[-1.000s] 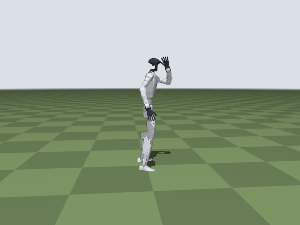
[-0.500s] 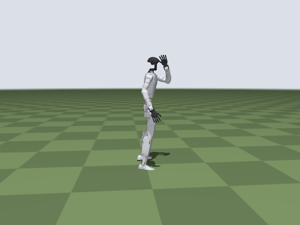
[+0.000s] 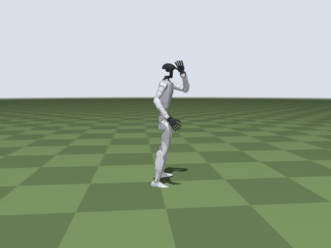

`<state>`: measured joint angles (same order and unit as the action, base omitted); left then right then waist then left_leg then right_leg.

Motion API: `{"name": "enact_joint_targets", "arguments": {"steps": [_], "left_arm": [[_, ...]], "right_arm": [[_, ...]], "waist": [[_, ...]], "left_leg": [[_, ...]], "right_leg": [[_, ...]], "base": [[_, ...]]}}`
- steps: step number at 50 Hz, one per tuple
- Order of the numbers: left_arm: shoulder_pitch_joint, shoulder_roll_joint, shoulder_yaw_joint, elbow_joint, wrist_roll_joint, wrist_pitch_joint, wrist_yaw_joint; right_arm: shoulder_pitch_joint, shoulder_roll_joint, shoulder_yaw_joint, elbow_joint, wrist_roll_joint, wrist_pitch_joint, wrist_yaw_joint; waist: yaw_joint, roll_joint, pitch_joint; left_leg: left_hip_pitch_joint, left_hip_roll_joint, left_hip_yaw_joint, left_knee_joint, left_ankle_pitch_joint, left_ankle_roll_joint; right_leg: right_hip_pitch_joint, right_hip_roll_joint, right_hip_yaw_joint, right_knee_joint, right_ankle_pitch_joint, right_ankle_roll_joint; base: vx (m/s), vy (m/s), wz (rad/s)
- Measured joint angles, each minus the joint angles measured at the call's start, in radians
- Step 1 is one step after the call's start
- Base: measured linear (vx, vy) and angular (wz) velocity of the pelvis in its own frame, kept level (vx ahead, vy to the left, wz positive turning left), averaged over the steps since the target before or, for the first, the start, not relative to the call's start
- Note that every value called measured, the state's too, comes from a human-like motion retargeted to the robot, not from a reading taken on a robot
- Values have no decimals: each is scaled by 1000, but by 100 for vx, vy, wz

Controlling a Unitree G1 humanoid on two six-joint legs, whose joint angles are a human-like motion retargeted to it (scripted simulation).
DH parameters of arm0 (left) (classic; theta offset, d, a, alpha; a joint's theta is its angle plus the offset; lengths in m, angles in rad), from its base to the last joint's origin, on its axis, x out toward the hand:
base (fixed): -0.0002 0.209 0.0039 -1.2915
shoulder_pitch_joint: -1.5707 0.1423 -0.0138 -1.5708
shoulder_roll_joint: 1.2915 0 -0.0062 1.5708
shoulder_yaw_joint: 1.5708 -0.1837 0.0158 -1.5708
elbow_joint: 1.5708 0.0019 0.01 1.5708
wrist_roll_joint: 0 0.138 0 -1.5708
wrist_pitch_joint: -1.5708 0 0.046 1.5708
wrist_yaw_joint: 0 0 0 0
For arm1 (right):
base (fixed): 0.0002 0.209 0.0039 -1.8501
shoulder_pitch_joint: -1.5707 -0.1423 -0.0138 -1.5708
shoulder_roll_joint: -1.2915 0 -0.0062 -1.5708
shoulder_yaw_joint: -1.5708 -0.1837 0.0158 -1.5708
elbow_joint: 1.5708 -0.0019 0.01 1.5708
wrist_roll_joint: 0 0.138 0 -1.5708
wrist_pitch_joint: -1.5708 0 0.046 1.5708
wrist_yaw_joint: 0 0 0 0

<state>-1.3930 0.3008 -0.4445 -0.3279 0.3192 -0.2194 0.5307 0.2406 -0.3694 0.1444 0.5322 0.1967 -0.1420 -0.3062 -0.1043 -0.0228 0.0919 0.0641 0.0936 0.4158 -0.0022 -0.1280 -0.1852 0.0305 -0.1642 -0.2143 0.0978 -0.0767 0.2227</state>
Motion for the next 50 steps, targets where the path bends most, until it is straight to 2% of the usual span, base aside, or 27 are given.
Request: {"name": "enact_joint_targets", "arguments": {"steps": [8,12,15,20,25,30,35,40,45,50], "left_arm": [[15,-8,-17,2,-40,-20,-18],[42,-34,3,-1,0,-49,-32],[43,-47,-15,3,-6,-53,-38],[61,-31,16,4,-38,-68,-54],[66,-35,31,10,-90,-65,-83],[83,-48,35,13,-113,-50,-94],[96,-44,31,15,-122,-51,-99],[94,-18,21,14,-119,-62,-108],[87,-2,8,10,-106,-63,-96],[74,-16,-6,7,-88,-62,-75]], "right_arm": [[-12,-27,-57,-422,-69,-54,-71],[-75,-52,-106,-671,-173,-93,-135],[-178,-82,-147,-849,-257,-100,-180],[-477,-174,-252,-1009,-407,-55,-250],[-831,-276,-241,-944,-489,12,-330],[-1009,-291,-195,-863,-464,31,-363],[-993,-232,-186,-855,-437,13,-340],[-942,-208,-176,-850,-478,15,-283],[-978,-288,-152,-805,-575,61,-278],[-1121,-440,-88,-661,-691,140,-340]], "waist": [[25,-36,-16],[49,-54,-27],[73,-71,-42],[114,-95,-53],[141,-94,-36],[151,-76,-19],[152,-66,-4],[156,-72,4],[167,-79,-4],[177,-72,-25]], "left_leg": [[8,-15,32,-6,-19,-2],[9,-26,39,-19,-24,-5],[8,-29,40,-29,-26,-5],[8,-45,24,-34,-32,-1],[11,-34,-7,-22,-35,-1],[14,-10,-41,-8,-37,5],[23,-3,-69,-3,-43,8],[37,-21,-88,-4,-52,5],[47,-41,-99,-5,-58,2],[45,-37,-111,0,-57,-7]], "right_leg": [[-2,-12,23,-24,8,17],[-7,-19,26,-32,11,37],[-11,-18,28,-39,12,39],[-14,-37,18,-20,6,39],[-38,-42,4,81,19,-7],[-105,-38,13,242,47,-44],[-148,-31,28,270,36,-35],[-132,-36,20,129,28,-6],[-95,-45,-4,6,69,19],[-70,-43,-32,-24,86,20]], "base": [[3,6,-19],[2,6,-9],[1,3,-2],[2,10,18],[3,11,32],[4,9,35],[7,3,30],[9,-4,20],[9,-8,12],[9,-11,16]]}}
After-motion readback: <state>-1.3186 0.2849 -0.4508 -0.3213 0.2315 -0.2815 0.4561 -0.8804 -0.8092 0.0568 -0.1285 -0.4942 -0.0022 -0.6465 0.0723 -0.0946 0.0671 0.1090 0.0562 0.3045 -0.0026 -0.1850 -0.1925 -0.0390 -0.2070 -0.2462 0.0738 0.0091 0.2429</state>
